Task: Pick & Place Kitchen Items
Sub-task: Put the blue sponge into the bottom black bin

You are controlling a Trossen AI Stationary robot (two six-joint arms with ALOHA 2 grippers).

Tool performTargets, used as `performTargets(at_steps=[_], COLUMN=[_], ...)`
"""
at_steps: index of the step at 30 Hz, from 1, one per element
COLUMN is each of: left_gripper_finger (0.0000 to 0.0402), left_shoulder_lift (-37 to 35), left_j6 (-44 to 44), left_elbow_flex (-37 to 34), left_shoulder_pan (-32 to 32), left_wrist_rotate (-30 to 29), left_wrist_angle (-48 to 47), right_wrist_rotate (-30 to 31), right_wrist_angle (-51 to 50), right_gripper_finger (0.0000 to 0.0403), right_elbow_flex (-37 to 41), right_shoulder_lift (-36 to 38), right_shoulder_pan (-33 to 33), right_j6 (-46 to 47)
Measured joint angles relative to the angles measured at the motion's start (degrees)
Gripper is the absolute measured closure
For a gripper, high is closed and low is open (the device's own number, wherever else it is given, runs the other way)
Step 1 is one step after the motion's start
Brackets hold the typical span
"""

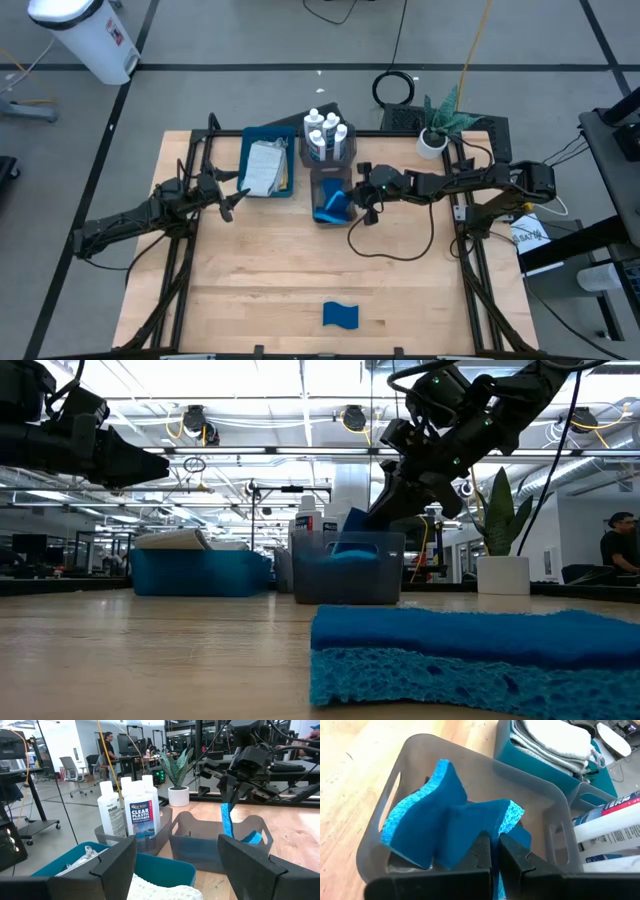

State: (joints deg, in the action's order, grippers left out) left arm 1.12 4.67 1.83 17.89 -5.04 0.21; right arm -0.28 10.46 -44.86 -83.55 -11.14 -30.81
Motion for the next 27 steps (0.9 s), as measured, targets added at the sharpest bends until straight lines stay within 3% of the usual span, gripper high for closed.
performTargets(at_steps=[27], left_gripper_finger=[0.0119], left_shoulder_lift=[0.0], left_j6=[0.0], left_elbow_flex=[0.0], left_shoulder_pan=[0.0], left_wrist_rotate=[0.0], left_wrist_angle=[0.0], right_wrist_rotate=[0.0], right_wrist_angle=[1.7], right_gripper_finger=[0.0403], right_elbow_flex=[0.0], right_shoulder_lift=[-1.2], right_shoulder_pan=[0.0], right_j6=[-9.4])
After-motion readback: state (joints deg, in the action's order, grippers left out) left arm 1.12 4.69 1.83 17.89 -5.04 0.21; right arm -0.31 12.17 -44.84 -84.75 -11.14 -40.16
